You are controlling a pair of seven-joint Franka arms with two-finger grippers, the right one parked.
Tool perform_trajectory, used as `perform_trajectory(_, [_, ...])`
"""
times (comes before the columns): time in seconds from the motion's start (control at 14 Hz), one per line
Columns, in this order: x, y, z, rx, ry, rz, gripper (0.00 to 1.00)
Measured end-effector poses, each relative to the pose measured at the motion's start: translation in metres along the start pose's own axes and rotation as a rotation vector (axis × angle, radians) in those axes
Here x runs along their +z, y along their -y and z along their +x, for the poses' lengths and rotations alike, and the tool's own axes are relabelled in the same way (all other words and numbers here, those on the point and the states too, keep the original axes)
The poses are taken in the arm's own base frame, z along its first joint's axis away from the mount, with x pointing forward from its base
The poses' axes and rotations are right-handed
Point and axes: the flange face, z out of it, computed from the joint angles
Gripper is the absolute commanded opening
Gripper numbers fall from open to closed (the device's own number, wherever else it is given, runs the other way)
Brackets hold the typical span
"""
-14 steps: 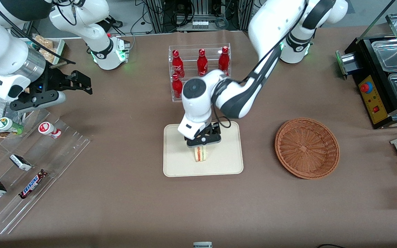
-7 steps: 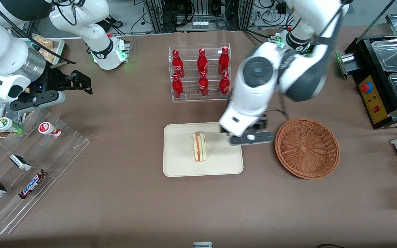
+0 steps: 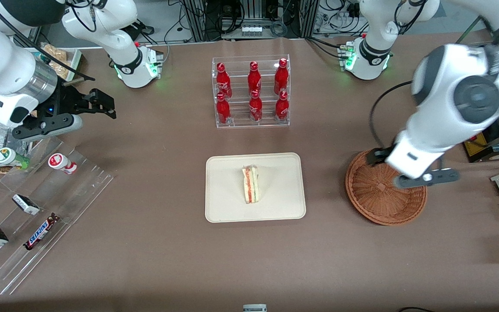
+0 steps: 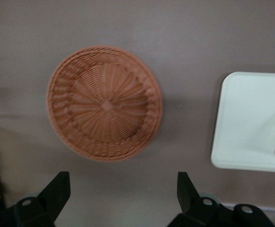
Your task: Place sandwich from basket to tray
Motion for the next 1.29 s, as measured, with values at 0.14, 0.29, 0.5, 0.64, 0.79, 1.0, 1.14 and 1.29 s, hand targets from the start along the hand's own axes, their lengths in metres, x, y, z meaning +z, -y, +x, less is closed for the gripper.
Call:
perform_trajectory(0.14, [-0.016,0.036,-0.015,0.037,0.024,0.002,1.00])
perform_trajectory(0.29, [-0.031,0.057,-0.034,0.055,0.029,0.004,1.00])
perform_trajectory(0.5, [-0.051,0.081,-0.067,0.039,0.006,0.003,1.00])
perform_trajectory(0.64, [-0.065,0.090,-0.082,0.027,-0.016,-0.015,1.00])
perform_trajectory(0.79, [-0.074,0.101,-0.085,0.015,-0.036,-0.051,1.00])
perform_trajectory(1.0, [-0.077,0.109,-0.077,0.016,-0.080,-0.072,1.00])
perform_trajectory(1.14, [-0.077,0.107,-0.073,0.019,-0.106,-0.076,1.00])
perform_trajectory(1.29, [-0.077,0.106,-0.071,0.020,-0.116,-0.077,1.00])
